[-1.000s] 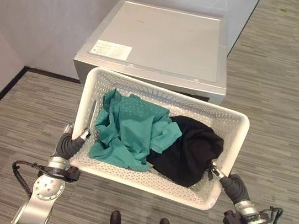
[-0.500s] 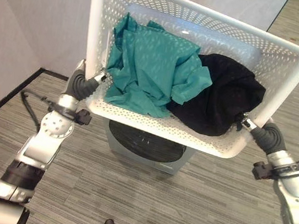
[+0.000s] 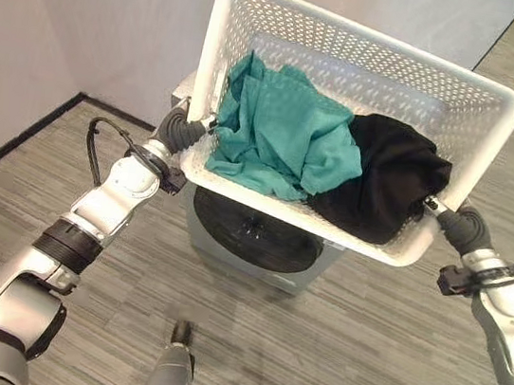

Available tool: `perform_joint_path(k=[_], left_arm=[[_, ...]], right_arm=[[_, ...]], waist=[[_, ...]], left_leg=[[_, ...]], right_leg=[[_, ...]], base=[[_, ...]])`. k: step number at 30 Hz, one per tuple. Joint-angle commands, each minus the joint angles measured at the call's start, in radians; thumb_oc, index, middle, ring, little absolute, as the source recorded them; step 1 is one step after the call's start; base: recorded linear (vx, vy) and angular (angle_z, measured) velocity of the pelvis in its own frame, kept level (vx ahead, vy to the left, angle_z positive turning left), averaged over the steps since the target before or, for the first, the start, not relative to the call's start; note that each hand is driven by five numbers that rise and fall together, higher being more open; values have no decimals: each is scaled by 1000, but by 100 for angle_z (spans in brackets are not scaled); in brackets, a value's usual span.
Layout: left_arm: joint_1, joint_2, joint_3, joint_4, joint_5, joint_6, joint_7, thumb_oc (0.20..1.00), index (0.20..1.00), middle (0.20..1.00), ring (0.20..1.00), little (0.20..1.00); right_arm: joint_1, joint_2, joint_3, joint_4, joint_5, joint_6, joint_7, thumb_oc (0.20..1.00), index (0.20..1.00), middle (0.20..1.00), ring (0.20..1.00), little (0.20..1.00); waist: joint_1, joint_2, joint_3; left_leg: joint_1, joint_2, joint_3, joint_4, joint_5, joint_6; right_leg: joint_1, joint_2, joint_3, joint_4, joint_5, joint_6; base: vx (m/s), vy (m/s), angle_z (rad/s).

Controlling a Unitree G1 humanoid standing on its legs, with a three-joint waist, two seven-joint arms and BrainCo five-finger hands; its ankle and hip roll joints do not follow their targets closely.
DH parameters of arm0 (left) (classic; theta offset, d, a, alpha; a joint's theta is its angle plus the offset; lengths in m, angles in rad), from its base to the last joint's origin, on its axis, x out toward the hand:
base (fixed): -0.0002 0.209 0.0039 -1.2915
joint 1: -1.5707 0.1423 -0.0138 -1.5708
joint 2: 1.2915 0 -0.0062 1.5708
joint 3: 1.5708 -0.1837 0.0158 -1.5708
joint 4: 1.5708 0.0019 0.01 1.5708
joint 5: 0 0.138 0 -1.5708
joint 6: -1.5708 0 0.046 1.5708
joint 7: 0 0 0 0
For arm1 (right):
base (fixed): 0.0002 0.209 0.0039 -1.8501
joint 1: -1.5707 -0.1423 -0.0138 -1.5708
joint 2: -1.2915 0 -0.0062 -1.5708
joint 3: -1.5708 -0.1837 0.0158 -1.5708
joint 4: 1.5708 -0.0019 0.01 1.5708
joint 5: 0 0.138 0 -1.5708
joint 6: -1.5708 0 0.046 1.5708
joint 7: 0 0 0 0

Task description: Grab the laundry basket,head to the washer,open it,put in the laundry and shut it.

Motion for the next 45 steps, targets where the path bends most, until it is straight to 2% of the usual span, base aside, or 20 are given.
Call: perform_joint_path(k=[1,3,4,6,7,8,9,10,12,14,17,25,31,36,38,39,40,41,43,45], left_arm=[[-104,194,242,120,-67,-40,78,200,200,200,200,200],[-122,205,234,162,-63,-25,61,200,200,200,200,200],[-126,215,235,163,-53,-18,54,200,200,200,200,200],[-110,211,241,155,-48,-18,41,200,200,200,200,200],[-103,214,241,154,-53,-19,33,200,200,200,200,200],[-102,216,233,160,-61,-21,28,200,200,200,200,200],[-102,216,233,162,-62,-22,28,200,200,200,200,200],[-103,215,225,185,-74,-28,25,200,200,200,200,200],[-138,212,186,234,-85,-29,12,200,200,200,200,200],[-166,187,125,269,-108,-23,-10,200,200,200,200,200],[-198,160,65,305,-159,-8,-35,200,200,200,200,200],[-318,61,-51,429,-135,6,-57,200,200,200,200,200],[-409,16,-128,536,-101,16,-79,200,200,200,200,200],[-556,-78,-191,787,-51,4,-58,200,200,200,200,200],[-646,-125,-232,900,-41,2,-45,200,200,200,200,200],[-647,-123,-230,902,-42,2,-45,200,200,200,200,200],[-706,-144,-261,952,-34,5,-33,200,200,200,200,200],[-707,-142,-259,953,-34,4,-34,200,200,200,200,200],[-775,-153,-290,1025,-7,13,-14,200,200,200,200,200],[-796,-153,-298,1040,-7,13,-13,200,200,200,200,200]], right_arm=[[-2,-116,-97,99,-90,-24,-48,200,200,200,200,200],[-33,-101,-77,135,-94,-28,-54,200,200,200,200,200],[-37,-95,-68,143,-101,-25,-49,200,200,200,200,200],[-25,-89,-65,151,-97,-14,-38,200,200,200,200,200],[-27,-95,-62,154,-89,-10,-37,200,200,200,200,200],[-33,-100,-58,161,-88,-8,-35,200,200,200,200,200],[-34,-101,-56,163,-87,-8,-36,200,200,200,200,200],[-35,-108,-55,172,-84,-6,-33,200,200,200,200,200],[-21,-124,-62,192,-66,3,-28,200,200,200,200,200],[-10,-171,-65,205,-46,6,-17,200,200,200,200,200],[5,-245,-77,214,-16,21,1,200,200,200,200,200],[-53,-407,-56,271,11,21,26,200,200,200,200,200],[-231,-455,116,423,-17,35,62,200,200,200,200,200],[-544,-373,390,620,-33,25,50,200,200,200,200,200],[-771,-265,570,789,-44,25,36,200,200,200,200,200],[-782,-263,579,794,-43,23,36,200,200,200,200,200],[-892,-180,654,878,-50,27,25,200,200,200,200,200],[-899,-178,659,882,-49,26,25,200,200,200,200,200],[-1018,-51,727,1006,-57,27,12,200,200,200,200,200],[-1058,-11,742,1048,-52,26,5,200,200,200,200,200]], waist=[[46,14,-65],[42,34,-47],[42,41,-47],[29,42,-49],[27,47,-55],[23,51,-54],[23,52,-54],[14,52,-51],[13,32,-59],[15,11,-93],[1,3,-113],[-35,3,-126],[-43,8,-129],[-56,9,-128],[-58,6,-124],[-61,8,-123],[-61,6,-123],[-63,7,-122],[-60,3,-116],[-61,2,-110]], left_leg=[[111,0,36,-73,-12,8],[157,0,74,-97,-22,27],[177,-8,86,-108,-27,30],[206,-20,92,-131,-29,23],[230,-13,104,-153,-43,11],[240,-8,105,-158,-45,7],[241,-6,105,-159,-45,7],[251,-6,98,-164,-46,5],[270,-17,102,-170,-54,-2],[284,1,108,-183,-52,-24],[292,24,83,-204,-39,-43],[313,54,80,-238,-22,-66],[337,70,102,-262,-17,-72],[343,76,121,-267,-17,-78],[331,78,130,-267,-15,-83],[330,78,130,-267,-15,-83],[318,81,136,-267,-12,-86],[318,81,136,-267,-12,-86],[305,82,145,-267,-7,-89],[301,82,148,-267,-5,-89]], right_leg=[[-38,-57,61,248,80,90],[-111,-74,18,344,106,103],[-126,-91,-23,326,105,99],[-121,-97,-68,217,90,99],[-111,-121,-110,76,98,110],[-111,-128,-117,29,126,120],[-107,-126,-118,21,130,121],[-117,-118,-80,3,140,126],[-83,-113,-44,-52,137,129],[-32,-112,-103,-96,151,136],[-3,-91,-129,-110,137,131],[16,-65,-148,-111,105,119],[13,-51,-134,-110,94,118],[10,-41,-114,-132,96,118],[2,-37,-110,-145,100,120],[1,-37,-109,-145,100,120],[-8,-35,-104,-153,103,120],[-8,-35,-104,-153,103,120],[-21,-32,-97,-160,106,120],[-27,-30,-94,-161,108,119]], base=[[134,326,-65],[93,253,-48],[134,164,-31],[175,29,-18],[182,-77,-3],[132,-78,6],[86,-45,3],[84,-30,-5],[145,-73,7],[193,-148,31],[118,-127,25],[62,-39,14],[38,-1,-6],[39,0,-16],[17,0,-8],[13,4,-12],[6,3,-13],[16,10,-19],[24,17,-14],[12,11,-9]])
